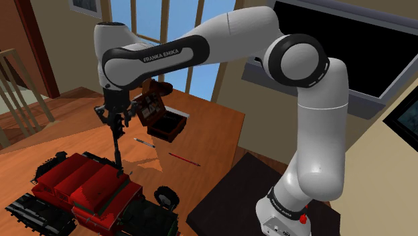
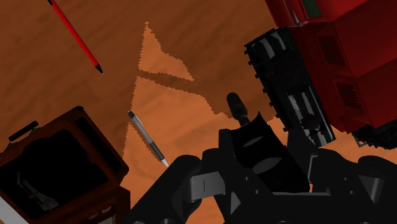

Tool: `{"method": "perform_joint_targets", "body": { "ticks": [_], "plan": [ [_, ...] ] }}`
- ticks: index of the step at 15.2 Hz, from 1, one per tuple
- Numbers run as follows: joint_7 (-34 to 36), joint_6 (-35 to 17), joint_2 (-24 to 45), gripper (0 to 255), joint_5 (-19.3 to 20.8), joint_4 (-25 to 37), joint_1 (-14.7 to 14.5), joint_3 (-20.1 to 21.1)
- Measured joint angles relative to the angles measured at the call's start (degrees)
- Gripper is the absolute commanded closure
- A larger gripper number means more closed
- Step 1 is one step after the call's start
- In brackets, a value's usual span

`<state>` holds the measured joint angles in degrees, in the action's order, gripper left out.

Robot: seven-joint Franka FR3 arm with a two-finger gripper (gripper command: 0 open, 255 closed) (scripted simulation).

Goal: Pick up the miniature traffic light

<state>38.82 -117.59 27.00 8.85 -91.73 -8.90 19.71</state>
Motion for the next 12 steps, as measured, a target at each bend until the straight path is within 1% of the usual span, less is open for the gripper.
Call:
{"method": "perform_joint_targets", "body": {
  "ticks": [12],
  "plan": [
    [-0.7, 7.9, -2.7, 255, -1.1, 5.4, 0.1, 0.6]
  ]
}}
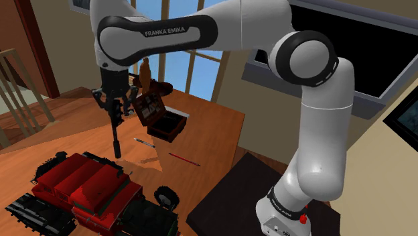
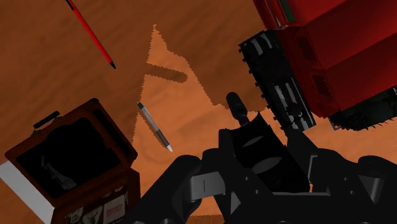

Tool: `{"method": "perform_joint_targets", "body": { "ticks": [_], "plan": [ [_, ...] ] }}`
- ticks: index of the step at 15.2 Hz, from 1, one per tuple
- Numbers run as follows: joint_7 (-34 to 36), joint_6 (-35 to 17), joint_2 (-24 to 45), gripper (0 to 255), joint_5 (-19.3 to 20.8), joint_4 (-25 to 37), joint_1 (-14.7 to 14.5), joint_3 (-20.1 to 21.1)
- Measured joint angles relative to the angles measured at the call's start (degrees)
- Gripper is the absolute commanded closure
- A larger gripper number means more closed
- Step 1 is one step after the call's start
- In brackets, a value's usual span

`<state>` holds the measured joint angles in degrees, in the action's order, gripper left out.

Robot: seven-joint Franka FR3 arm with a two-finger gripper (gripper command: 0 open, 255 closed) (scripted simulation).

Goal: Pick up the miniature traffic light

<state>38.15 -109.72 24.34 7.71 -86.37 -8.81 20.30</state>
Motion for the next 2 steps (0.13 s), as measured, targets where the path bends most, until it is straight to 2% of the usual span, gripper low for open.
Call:
{"method": "perform_joint_targets", "body": {
  "ticks": [2],
  "plan": [
    [0.0, 1.0, -0.2, 255, -0.1, 0.9, -0.1, 0.1]
  ]
}}
